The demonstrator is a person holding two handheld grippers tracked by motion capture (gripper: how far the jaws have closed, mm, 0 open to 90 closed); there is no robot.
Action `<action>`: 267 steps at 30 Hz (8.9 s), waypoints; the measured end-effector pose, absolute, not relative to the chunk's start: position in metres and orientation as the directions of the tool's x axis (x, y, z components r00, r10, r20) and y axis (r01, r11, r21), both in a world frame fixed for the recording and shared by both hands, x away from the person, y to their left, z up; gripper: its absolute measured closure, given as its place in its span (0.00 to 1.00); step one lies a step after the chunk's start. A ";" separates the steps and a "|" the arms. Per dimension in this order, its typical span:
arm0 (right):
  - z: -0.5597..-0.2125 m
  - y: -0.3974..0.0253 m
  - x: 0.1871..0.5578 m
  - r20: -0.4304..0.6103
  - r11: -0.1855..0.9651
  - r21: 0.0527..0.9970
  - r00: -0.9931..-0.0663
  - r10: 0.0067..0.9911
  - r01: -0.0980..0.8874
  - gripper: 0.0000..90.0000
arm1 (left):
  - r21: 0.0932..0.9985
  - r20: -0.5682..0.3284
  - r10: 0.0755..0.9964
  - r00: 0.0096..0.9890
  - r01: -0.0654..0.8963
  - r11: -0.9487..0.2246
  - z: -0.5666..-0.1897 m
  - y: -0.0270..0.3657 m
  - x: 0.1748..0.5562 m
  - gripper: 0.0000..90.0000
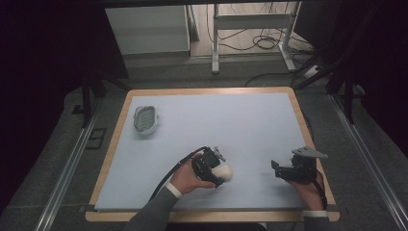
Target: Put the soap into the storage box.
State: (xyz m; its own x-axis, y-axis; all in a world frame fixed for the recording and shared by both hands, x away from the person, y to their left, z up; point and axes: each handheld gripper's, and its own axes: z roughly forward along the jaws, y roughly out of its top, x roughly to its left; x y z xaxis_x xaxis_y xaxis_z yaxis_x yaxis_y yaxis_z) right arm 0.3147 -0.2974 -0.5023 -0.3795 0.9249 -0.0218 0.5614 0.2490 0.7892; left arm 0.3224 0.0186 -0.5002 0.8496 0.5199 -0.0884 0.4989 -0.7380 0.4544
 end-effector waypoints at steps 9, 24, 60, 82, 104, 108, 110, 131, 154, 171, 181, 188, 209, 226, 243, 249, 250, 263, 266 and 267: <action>-0.503 -0.297 0.315 -0.027 0.254 0.787 -0.379 0.925 0.562 0.05 | 0.436 -0.080 0.522 0.849 0.501 -0.748 -0.508 0.016 0.325 0.45; -0.503 -0.298 0.315 -0.033 0.256 0.787 -0.376 0.926 0.562 0.05 | 0.440 -0.086 0.503 0.860 0.486 -0.755 -0.508 0.017 0.327 0.50; -0.503 -0.303 0.315 -0.041 0.248 0.787 -0.353 0.935 0.564 0.06 | 0.472 -0.078 0.530 0.845 0.499 -0.726 -0.489 0.037 0.336 0.55; -0.505 -0.304 0.316 -0.034 0.240 0.782 -0.345 0.938 0.575 0.06 | 0.515 -0.078 0.627 0.775 0.570 -0.640 -0.466 0.082 0.361 0.55; -0.507 -0.304 0.317 -0.039 0.246 0.776 -0.346 0.937 0.580 0.06 | 0.498 -0.082 0.715 0.695 0.650 -0.575 -0.466 0.124 0.388 0.55; -0.507 -0.304 0.317 -0.039 0.247 0.775 -0.347 0.937 0.582 0.06 | 0.499 -0.083 0.725 0.683 0.658 -0.563 -0.466 0.128 0.390 0.55; -0.507 -0.304 0.317 -0.038 0.246 0.775 -0.345 0.938 0.582 0.06 | 0.501 -0.086 0.729 0.680 0.661 -0.558 -0.466 0.130 0.391 0.55; -0.505 -0.302 0.317 -0.015 0.239 0.773 -0.359 0.933 0.588 0.06 | 0.524 -0.076 0.788 0.610 0.697 -0.489 -0.450 0.165 0.406 0.55; -0.507 -0.300 0.317 -0.027 0.246 0.768 -0.354 0.935 0.591 0.06 | 0.546 -0.060 0.834 0.548 0.718 -0.432 -0.431 0.194 0.423 0.55; -0.506 -0.300 0.317 -0.032 0.250 0.767 -0.354 0.935 0.591 0.06 | 0.544 -0.068 0.888 0.454 0.763 -0.349 -0.424 0.224 0.441 0.55; -0.507 -0.301 0.317 -0.030 0.245 0.767 -0.349 0.937 0.592 0.06 | 0.530 -0.076 0.914 0.399 0.792 -0.302 -0.432 0.232 0.454 0.55; -0.508 -0.302 0.318 -0.034 0.250 0.764 -0.350 0.936 0.594 0.06 | 0.528 -0.081 0.933 0.349 0.809 -0.257 -0.437 0.240 0.462 0.55; -0.510 -0.303 0.319 -0.041 0.253 0.759 -0.344 0.938 0.600 0.06 | 0.492 -0.095 0.976 0.194 0.862 -0.124 -0.465 0.257 0.482 0.55; -0.510 -0.301 0.318 -0.047 0.258 0.758 -0.344 0.938 0.600 0.06 | 0.545 -0.099 0.968 0.231 0.826 -0.141 -0.460 0.247 0.475 0.43; -0.510 -0.303 0.316 -0.049 0.257 0.757 -0.340 0.939 0.601 0.06 | 0.623 -0.112 0.907 0.405 0.740 -0.254 -0.443 0.214 0.443 0.33; -0.510 -0.303 0.315 -0.051 0.259 0.754 -0.340 0.939 0.603 0.06 | 0.639 -0.098 0.857 0.506 0.692 -0.335 -0.445 0.192 0.424 0.32; -0.510 -0.303 0.315 -0.052 0.261 0.754 -0.341 0.939 0.603 0.06 | 0.640 -0.101 0.846 0.524 0.685 -0.348 -0.446 0.189 0.420 0.32; -0.511 -0.302 0.315 -0.056 0.265 0.752 -0.342 0.938 0.604 0.06 | 0.621 -0.112 0.751 0.651 0.636 -0.459 -0.483 0.151 0.383 0.31; -0.511 -0.302 0.315 -0.055 0.264 0.752 -0.342 0.938 0.604 0.06 | 0.620 -0.120 0.735 0.667 0.629 -0.470 -0.487 0.145 0.376 0.30; -0.511 -0.301 0.315 -0.056 0.265 0.752 -0.343 0.938 0.603 0.06 | 0.621 -0.118 0.730 0.673 0.624 -0.474 -0.487 0.143 0.374 0.30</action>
State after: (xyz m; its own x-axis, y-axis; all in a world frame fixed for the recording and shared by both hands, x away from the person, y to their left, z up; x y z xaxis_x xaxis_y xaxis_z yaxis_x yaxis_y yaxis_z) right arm 0.3152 -0.3014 -0.5110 -0.3429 0.9377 -0.0556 0.6035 0.2652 0.7520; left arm 0.3744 0.1433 -0.4871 0.6727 0.7305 -0.1180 0.6241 -0.4744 0.6209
